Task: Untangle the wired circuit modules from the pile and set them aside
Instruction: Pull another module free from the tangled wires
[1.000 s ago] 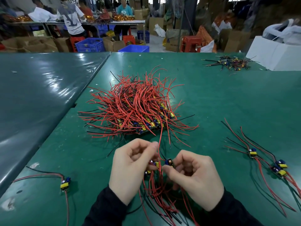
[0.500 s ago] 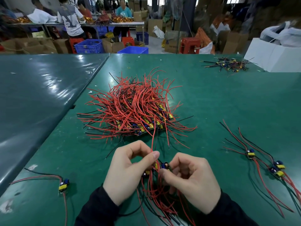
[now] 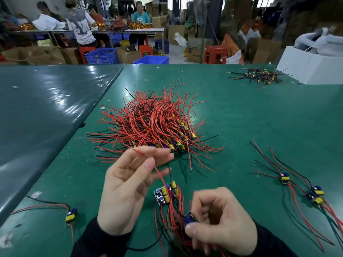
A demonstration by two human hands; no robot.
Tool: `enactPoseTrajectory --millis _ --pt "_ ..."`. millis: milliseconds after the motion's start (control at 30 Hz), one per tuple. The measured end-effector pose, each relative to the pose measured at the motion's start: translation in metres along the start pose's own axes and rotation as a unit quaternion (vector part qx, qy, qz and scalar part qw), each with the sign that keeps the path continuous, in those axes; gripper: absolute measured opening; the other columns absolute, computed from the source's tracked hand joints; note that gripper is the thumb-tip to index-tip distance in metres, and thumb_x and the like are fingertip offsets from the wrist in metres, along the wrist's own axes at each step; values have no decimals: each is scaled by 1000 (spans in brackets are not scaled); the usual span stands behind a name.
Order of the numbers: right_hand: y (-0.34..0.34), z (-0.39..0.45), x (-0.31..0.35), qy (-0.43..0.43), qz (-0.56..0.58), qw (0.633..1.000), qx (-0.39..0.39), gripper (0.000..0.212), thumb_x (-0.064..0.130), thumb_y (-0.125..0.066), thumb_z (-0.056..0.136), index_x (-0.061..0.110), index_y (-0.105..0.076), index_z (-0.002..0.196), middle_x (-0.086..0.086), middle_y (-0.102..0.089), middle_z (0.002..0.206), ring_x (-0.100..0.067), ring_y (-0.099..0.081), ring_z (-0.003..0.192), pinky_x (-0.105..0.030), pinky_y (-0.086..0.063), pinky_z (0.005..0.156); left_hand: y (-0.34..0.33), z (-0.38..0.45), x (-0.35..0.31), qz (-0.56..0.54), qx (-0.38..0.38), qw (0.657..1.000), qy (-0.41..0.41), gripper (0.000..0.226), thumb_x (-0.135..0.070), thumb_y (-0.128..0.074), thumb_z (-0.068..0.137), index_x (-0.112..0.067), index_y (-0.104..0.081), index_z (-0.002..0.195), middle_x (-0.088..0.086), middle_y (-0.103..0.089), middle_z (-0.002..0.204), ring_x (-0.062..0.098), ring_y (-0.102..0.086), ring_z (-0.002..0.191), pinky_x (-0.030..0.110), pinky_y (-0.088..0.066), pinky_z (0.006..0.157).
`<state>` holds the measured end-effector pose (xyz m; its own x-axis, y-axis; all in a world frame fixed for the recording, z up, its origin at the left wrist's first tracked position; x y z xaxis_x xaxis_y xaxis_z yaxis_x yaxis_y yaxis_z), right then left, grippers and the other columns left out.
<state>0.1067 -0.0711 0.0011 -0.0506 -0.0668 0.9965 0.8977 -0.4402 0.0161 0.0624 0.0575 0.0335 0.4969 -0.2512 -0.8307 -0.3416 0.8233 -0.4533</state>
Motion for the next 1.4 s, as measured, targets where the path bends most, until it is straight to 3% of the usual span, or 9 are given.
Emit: enactPoseTrajectory --millis 100,200,300,400,500,633,800,967,1400 --pt "11 2 6 29 37 997 -66 17 25 -76 65 23 -60 61 -22 -56 49 -14 -48 36 -19 -36 38 16 -3 -9 159 -101 981 -55 16 -21 -65 81 -19 -72 96 7 -74 93 23 -69 92 28 -57 70" --pt "32 1 7 55 33 984 -165 13 16 -71 70 23 -62 63 -16 -61 51 -17 -49 34 -19 -37 36 27 -7 -8 240 -185 952 -54 30 -27 -73 70 -14 -66 96 3 -70 91 17 -66 85 26 -57 67" --pt "41 0 7 57 5 978 -200 11 18 -70 69 24 -62 64 -25 -56 53 -17 -47 36 -18 -37 38 11 -6 -2 299 -112 947 -35 27 -38 -78 70 -13 -70 71 2 -70 70 11 -65 65 20 -53 62" --pt "37 1 5 55 -21 981 -184 17 32 -75 66 21 -62 68 -24 -56 55 -17 -46 42 -21 -36 41 -10 -10 30 249 -8 964 89 28 -44 -80 65 -18 -78 73 6 -74 73 17 -69 68 30 -59 66" --pt "35 0 -1 43 -46 982 -177 28 40 -75 63 16 -60 68 -21 -55 54 -17 -46 45 -27 -35 44 -12 -15 46 184 -1 970 156 28 -33 -80 55 -17 -79 78 12 -74 78 15 -68 69 25 -57 65" --pt "30 3 -8 16 5 990 -143 21 21 -74 71 15 -56 64 -16 -61 52 -17 -50 36 -22 -36 37 -13 -18 56 84 -3 972 218 30 -22 -77 48 -8 -78 75 18 -73 79 17 -69 67 22 -55 61" --pt "23 5 -10 5 77 990 -117 19 12 -72 70 15 -57 59 -20 -59 51 -17 -50 31 -16 -37 35 -13 -16 46 91 -31 979 178 28 -20 -77 49 -6 -77 73 21 -72 74 19 -69 63 21 -53 58" --pt "18 6 -8 -3 96 991 -98 17 28 -73 62 21 -59 59 -16 -62 51 -15 -50 31 -13 -35 35 -13 -20 47 56 -48 979 190 26 -19 -74 54 -2 -76 74 21 -71 72 19 -68 61 21 -53 57" --pt "9 8 -16 -33 150 987 -57 25 26 -71 65 14 -50 63 -17 -63 53 -14 -49 29 -12 -33 33 -8 -15 41 -9 -83 979 185 24 -12 -73 46 -10 -77 69 13 -72 70 19 -69 58 22 -54 52"
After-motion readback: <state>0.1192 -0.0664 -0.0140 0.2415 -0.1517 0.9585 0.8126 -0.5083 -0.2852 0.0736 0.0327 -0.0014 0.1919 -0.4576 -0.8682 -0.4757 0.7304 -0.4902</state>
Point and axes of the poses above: each hand's wrist, its own z-axis towards the middle knuckle, its own y-axis out of the back of the hand, x = y × z, the point moved 10 cm from there along z, towards the middle knuckle
